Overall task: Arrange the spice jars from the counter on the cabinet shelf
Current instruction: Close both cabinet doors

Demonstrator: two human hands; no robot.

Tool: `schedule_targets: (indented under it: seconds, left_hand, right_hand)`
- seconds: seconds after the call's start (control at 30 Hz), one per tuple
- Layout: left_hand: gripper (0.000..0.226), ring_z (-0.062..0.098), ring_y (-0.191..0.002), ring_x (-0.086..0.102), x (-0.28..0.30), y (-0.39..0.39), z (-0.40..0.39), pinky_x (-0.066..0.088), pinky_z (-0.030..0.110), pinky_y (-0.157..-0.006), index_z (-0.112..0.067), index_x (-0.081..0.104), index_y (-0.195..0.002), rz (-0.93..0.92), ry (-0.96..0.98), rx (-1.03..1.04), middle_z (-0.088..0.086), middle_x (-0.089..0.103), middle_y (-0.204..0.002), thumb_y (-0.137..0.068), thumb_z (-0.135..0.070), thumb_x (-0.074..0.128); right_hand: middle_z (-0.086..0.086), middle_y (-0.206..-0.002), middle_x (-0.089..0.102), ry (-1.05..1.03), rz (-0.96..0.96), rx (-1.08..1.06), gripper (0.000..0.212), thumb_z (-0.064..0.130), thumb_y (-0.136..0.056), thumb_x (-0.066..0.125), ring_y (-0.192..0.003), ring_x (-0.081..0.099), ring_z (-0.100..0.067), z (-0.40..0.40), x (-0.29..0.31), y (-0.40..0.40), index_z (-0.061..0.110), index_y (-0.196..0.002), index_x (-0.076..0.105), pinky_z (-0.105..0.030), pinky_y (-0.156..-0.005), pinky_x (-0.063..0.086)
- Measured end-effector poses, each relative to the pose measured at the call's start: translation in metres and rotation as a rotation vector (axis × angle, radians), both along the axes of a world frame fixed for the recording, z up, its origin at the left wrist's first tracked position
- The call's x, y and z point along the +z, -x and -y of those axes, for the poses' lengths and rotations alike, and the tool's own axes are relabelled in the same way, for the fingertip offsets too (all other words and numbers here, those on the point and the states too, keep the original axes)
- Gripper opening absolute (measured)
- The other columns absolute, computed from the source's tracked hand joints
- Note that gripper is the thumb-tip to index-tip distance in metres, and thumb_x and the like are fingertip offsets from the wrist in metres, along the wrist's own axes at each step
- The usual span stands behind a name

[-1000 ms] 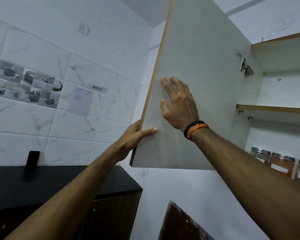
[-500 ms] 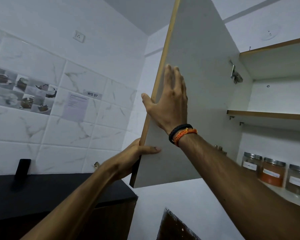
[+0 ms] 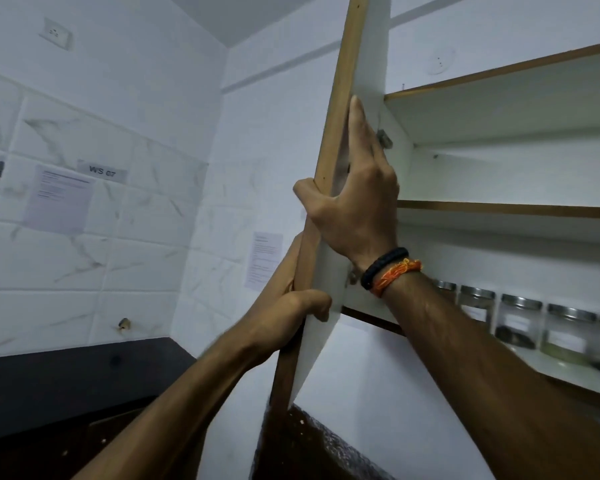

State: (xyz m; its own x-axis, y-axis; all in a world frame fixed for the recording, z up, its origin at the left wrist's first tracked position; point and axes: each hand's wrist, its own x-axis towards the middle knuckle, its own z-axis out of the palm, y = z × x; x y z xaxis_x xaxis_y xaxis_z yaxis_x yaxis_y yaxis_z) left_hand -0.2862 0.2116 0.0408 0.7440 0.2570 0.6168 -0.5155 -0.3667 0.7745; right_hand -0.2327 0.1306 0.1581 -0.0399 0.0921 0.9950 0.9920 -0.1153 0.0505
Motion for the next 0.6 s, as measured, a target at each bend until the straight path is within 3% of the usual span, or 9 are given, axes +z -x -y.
schedule_targets:
  seconds: [0.07, 0.13, 0.2, 0.3, 0.4, 0.47, 0.6]
  left_hand:
    - [0.097, 0.018, -0.106, 0.062, 0.004, -0.007, 0.028, 0.057, 0.024, -0.072, -0.034, 0.032, -0.149, 0.064, -0.040, 0.016, 0.000, 0.057, -0.131, -0.058, -0.021, 0.059]
    - [0.108, 0.020, -0.131, 0.048, 0.007, -0.015, 0.056, 0.054, 0.039, -0.097, -0.045, 0.016, -0.153, 0.127, -0.087, 0.027, -0.005, 0.038, -0.153, -0.058, -0.017, 0.059]
    - [0.114, 0.019, -0.145, 0.033, 0.007, -0.028, 0.083, 0.043, 0.051, -0.111, -0.044, 0.005, -0.156, 0.143, -0.116, 0.042, -0.012, 0.020, -0.163, -0.059, -0.018, 0.059]
    - [0.114, 0.020, -0.150, 0.021, 0.005, -0.052, 0.118, 0.039, 0.054, -0.113, -0.040, -0.003, -0.157, 0.174, -0.152, 0.073, -0.014, 0.010, -0.165, -0.063, -0.023, 0.060]
    - [0.114, 0.025, -0.154, 0.005, 0.004, -0.077, 0.148, 0.026, 0.058, -0.119, -0.034, -0.010, -0.157, 0.185, -0.193, 0.164, -0.004, 0.002, -0.167, -0.065, -0.027, 0.057]
    - [0.116, 0.022, -0.155, -0.009, 0.003, -0.094, 0.167, 0.011, 0.059, -0.123, -0.029, -0.016, -0.156, 0.188, -0.226, 0.200, -0.001, -0.009, -0.168, -0.067, -0.026, 0.057]
    - [0.116, 0.030, -0.153, -0.014, 0.000, -0.128, 0.197, -0.003, 0.062, -0.122, -0.025, -0.018, -0.156, 0.204, -0.264, 0.287, 0.007, -0.014, -0.167, -0.071, -0.026, 0.061]
  right_hand:
    - [-0.009, -0.156, 0.040, -0.005, -0.013, 0.007, 0.099, 0.030, -0.073, 0.070, -0.141, 0.042, -0.018, 0.026, -0.001, -0.005, 0.005, -0.156, 0.023, -0.028, -0.112, 0.042]
    - [-0.008, -0.150, 0.049, -0.017, -0.032, -0.013, 0.096, 0.027, -0.073, 0.069, -0.127, 0.054, -0.015, 0.052, -0.004, -0.011, 0.005, -0.156, 0.024, -0.035, -0.103, 0.051]
    - [-0.005, -0.140, 0.057, -0.042, -0.051, -0.049, 0.093, 0.024, -0.075, 0.070, -0.105, 0.061, -0.007, 0.078, -0.006, -0.020, 0.006, -0.155, 0.026, -0.024, -0.093, 0.055]
    - [-0.006, -0.129, 0.064, -0.068, -0.070, -0.102, 0.088, 0.019, -0.079, 0.070, -0.097, 0.053, 0.003, 0.113, -0.010, -0.036, 0.005, -0.154, 0.028, -0.009, -0.086, 0.049]
    - [-0.008, -0.118, 0.068, -0.072, -0.092, -0.122, 0.082, 0.017, -0.084, 0.067, -0.084, 0.066, -0.008, 0.144, -0.014, -0.056, 0.005, -0.154, 0.027, -0.005, -0.081, 0.049]
    - [-0.014, -0.120, 0.068, -0.092, -0.105, -0.157, 0.079, 0.016, -0.086, 0.067, -0.090, 0.068, -0.026, 0.163, -0.017, -0.069, 0.006, -0.154, 0.027, -0.001, -0.077, 0.048]
    - [-0.031, -0.124, 0.057, -0.076, -0.183, -0.202, 0.076, 0.014, -0.090, 0.067, -0.111, 0.053, -0.036, 0.193, -0.019, -0.089, 0.005, -0.154, 0.026, -0.022, -0.094, 0.047]
